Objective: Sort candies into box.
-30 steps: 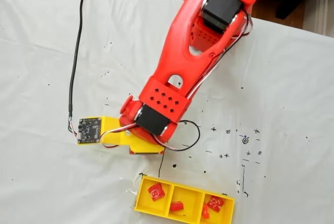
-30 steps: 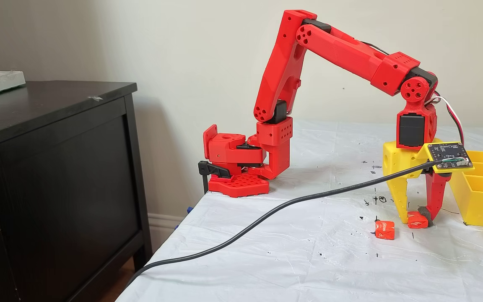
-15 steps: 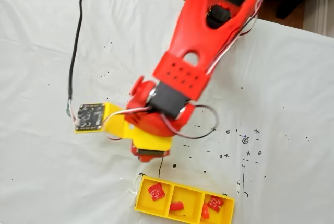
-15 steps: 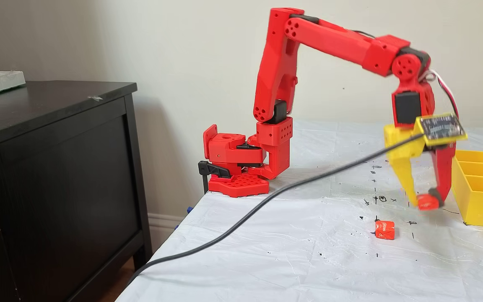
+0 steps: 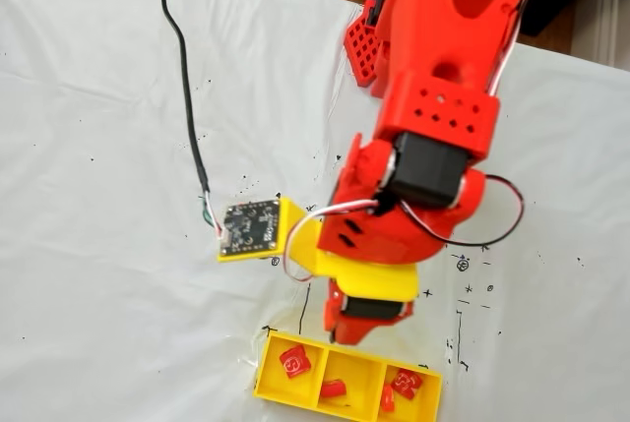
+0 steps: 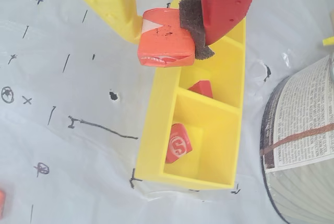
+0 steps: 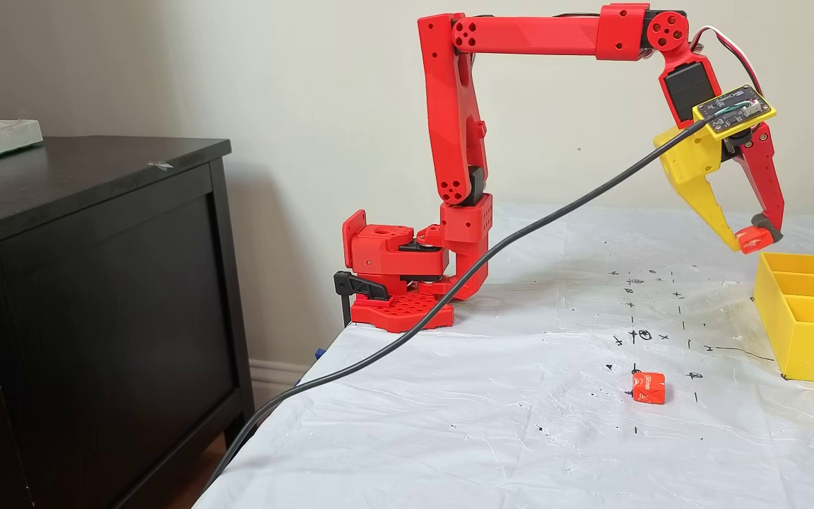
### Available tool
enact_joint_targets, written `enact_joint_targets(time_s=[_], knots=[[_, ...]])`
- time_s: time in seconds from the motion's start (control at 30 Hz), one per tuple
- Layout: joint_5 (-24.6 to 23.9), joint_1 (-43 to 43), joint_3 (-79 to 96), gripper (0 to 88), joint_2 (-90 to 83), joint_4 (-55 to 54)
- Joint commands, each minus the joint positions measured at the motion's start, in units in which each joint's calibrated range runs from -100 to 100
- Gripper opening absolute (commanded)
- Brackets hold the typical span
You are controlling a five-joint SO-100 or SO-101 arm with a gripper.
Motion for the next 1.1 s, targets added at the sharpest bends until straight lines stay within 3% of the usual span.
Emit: enact_joint_targets(time_s=[0.0, 0.27, 1.07], knots=[[-0.83, -3.05, -7.33, 0.2, -1.82, -3.47], [-1.66, -3.87, -9.51, 0.2, 4.29, -9.77], [-2.64, -5.50, -18.98, 0.2, 14.98, -6.82]])
